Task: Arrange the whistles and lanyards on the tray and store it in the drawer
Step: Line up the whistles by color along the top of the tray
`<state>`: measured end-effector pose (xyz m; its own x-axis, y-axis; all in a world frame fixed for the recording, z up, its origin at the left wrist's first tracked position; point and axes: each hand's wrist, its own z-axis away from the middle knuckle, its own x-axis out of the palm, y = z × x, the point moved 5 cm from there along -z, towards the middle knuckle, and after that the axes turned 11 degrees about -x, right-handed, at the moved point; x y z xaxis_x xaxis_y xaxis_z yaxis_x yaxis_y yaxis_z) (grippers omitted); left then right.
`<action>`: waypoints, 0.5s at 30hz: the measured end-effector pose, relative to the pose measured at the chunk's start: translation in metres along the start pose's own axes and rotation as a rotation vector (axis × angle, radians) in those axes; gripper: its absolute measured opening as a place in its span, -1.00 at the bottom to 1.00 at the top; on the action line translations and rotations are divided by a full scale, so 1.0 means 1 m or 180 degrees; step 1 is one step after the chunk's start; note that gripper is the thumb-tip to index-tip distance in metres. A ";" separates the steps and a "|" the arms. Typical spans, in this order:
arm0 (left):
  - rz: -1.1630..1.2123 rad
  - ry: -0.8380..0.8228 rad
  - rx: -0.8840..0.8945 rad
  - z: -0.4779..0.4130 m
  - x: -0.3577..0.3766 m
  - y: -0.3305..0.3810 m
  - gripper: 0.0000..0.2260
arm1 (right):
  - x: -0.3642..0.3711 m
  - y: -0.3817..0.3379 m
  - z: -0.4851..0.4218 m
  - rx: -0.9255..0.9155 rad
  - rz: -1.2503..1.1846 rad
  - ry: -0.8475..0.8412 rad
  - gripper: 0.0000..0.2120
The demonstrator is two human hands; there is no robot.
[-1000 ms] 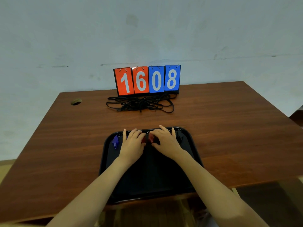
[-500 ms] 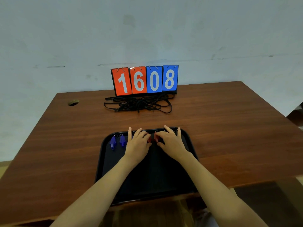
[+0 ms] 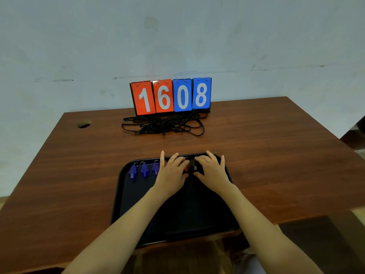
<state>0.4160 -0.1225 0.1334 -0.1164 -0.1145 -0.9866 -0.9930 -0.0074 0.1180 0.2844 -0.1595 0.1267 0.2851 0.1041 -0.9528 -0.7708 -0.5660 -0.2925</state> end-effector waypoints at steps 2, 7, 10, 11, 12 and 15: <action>-0.0035 -0.0026 -0.0018 -0.002 0.002 0.002 -0.58 | 0.001 0.003 0.001 -0.0014 0.0022 -0.0043 -0.54; 0.0037 -0.0021 -0.0169 -0.003 0.003 0.002 -0.63 | 0.000 0.002 -0.001 -0.0096 0.0061 0.0000 -0.57; 0.0046 -0.0017 -0.0190 -0.002 0.000 0.001 -0.64 | 0.000 0.000 -0.003 -0.0123 0.0033 -0.0010 -0.58; 0.0045 -0.0020 -0.0184 -0.002 0.000 0.001 -0.65 | 0.000 0.000 -0.003 -0.0117 0.0018 -0.0018 -0.58; 0.0056 -0.0025 -0.0178 -0.002 -0.001 0.001 -0.65 | 0.000 0.000 -0.003 -0.0107 0.0009 -0.0033 -0.59; 0.0041 -0.0055 -0.0188 -0.002 -0.001 0.001 -0.65 | 0.002 0.000 -0.003 -0.0087 0.0006 -0.0066 -0.58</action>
<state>0.4147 -0.1240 0.1343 -0.1300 -0.0978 -0.9867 -0.9885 -0.0647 0.1367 0.2863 -0.1620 0.1254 0.2717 0.1199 -0.9549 -0.7553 -0.5883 -0.2887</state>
